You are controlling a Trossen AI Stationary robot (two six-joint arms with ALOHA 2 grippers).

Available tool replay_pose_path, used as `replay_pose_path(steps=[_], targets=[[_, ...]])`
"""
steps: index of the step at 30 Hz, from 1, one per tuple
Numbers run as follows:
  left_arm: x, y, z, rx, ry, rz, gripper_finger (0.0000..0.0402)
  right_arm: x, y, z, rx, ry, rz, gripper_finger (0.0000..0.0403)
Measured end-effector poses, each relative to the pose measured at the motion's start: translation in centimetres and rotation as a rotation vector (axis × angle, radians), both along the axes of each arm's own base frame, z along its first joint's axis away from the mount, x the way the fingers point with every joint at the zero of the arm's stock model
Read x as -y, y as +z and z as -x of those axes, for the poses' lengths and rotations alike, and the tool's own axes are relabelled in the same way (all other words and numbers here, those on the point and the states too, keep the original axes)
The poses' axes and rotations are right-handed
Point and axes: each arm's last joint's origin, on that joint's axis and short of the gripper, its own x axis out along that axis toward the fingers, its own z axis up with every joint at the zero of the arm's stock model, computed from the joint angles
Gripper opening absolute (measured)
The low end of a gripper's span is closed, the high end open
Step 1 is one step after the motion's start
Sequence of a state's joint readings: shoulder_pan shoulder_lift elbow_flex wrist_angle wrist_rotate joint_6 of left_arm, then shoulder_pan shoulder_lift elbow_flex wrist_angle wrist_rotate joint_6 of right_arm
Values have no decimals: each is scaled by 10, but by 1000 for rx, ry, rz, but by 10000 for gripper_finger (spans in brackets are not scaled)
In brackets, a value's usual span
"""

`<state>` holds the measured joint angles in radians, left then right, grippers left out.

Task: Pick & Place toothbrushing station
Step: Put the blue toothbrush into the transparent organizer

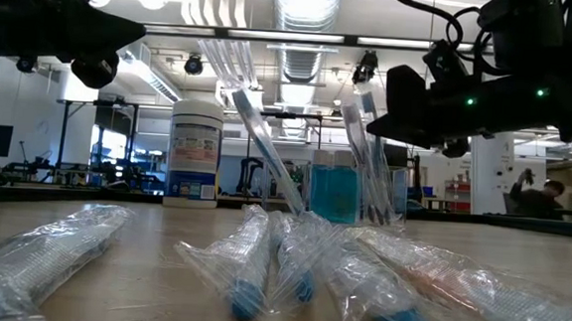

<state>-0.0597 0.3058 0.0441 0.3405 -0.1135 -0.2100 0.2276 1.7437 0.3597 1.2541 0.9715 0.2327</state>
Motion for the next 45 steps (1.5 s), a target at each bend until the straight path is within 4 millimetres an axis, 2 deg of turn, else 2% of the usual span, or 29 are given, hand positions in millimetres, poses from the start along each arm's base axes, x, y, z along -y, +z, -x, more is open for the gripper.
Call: replay_pose_path(steps=[5,12,16,20,26,32,37,41,45], targets=[[0,0,0,0,0,0,16,-2,2,-1,-12,26,2,75],[0,0,0,1,-1,5,17,-4,21,1,61,33,-13,161],[0,0,0,2,-1,21,17,-8,33,6,51,48,4,183],[0,0,0,2,-2,25,20,-11,49,14,41,66,12,189],[0,0,0,2,-3,28,19,-23,79,40,-24,160,97,178],[1,0,0,-1,-48,29,21,-26,96,76,-12,309,12,132],[2,0,0,-2,-80,28,19,-21,89,97,-48,358,-101,73],[2,0,0,-2,-80,32,19,-19,77,104,-63,360,-132,23],[2,0,0,-2,-81,48,17,-17,60,110,-47,379,-144,10]])
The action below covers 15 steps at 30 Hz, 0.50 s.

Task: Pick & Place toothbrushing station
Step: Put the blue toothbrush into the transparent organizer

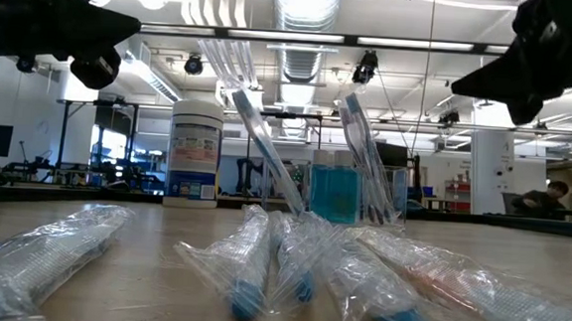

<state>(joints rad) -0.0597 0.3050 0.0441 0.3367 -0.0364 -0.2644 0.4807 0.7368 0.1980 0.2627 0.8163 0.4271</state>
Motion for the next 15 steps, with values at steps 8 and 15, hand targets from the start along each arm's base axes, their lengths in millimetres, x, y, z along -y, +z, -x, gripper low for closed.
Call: replay_pose_path(steps=[8,15], targets=[[0,0,0,-1,0,1,9,8,-26,17,136,63,-12,8],[0,0,0,2,3,1,13,11,-12,24,195,79,113,8]])
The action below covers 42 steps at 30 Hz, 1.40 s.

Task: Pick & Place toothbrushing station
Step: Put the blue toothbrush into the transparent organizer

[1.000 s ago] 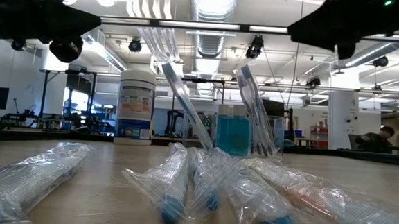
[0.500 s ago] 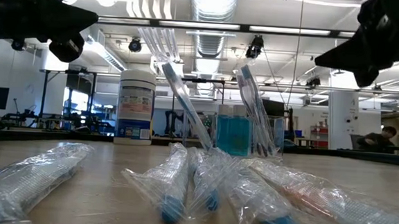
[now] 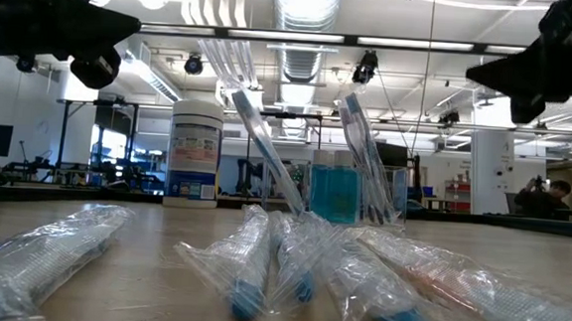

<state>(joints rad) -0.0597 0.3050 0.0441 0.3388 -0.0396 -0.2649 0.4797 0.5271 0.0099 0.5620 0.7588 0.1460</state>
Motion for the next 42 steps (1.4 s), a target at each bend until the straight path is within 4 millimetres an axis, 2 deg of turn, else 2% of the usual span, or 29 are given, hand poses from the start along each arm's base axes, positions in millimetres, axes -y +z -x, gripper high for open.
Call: replay_pose_path(steps=[3,8,11,14,18,26,42], targets=[[0,0,0,-2,1,0,12,3,6,7,34,-2,23,8],[-1,0,0,-4,27,0,7,12,1,19,0,-23,8,8],[-4,-2,-1,-16,140,10,7,18,-4,25,-14,-43,-51,8],[-7,-5,-3,-47,240,37,6,16,3,28,58,73,-74,8],[-6,-10,-6,-92,226,29,6,14,2,27,40,146,-49,8],[-4,-19,-11,-167,149,61,5,16,-5,22,-53,-15,12,8],[-2,-20,-11,-179,99,13,5,14,1,18,-40,-28,128,8]])
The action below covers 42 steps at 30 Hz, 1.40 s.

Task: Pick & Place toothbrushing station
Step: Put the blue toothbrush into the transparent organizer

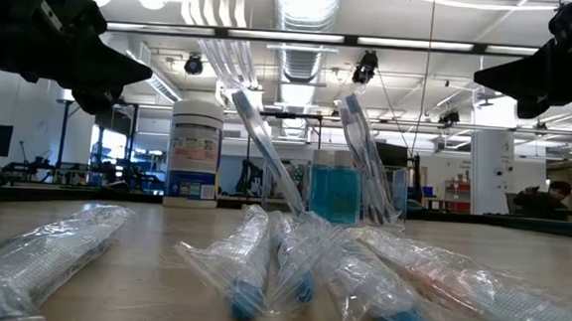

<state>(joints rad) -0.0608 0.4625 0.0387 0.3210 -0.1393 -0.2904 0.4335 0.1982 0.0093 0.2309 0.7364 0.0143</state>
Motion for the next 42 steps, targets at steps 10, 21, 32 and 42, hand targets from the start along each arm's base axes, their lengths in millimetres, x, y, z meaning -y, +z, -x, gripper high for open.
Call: replay_pose_path(steps=[10,21,32,42], targets=[[1,-4,0,-32,-9,70,5,0,3,0,23,-1,4,8],[0,-10,1,-63,2,134,5,3,4,1,28,-103,-1,9],[1,-10,1,-63,0,133,5,3,3,1,19,-106,16,9],[4,6,-3,-31,-95,136,5,3,3,1,29,-101,-21,9]])
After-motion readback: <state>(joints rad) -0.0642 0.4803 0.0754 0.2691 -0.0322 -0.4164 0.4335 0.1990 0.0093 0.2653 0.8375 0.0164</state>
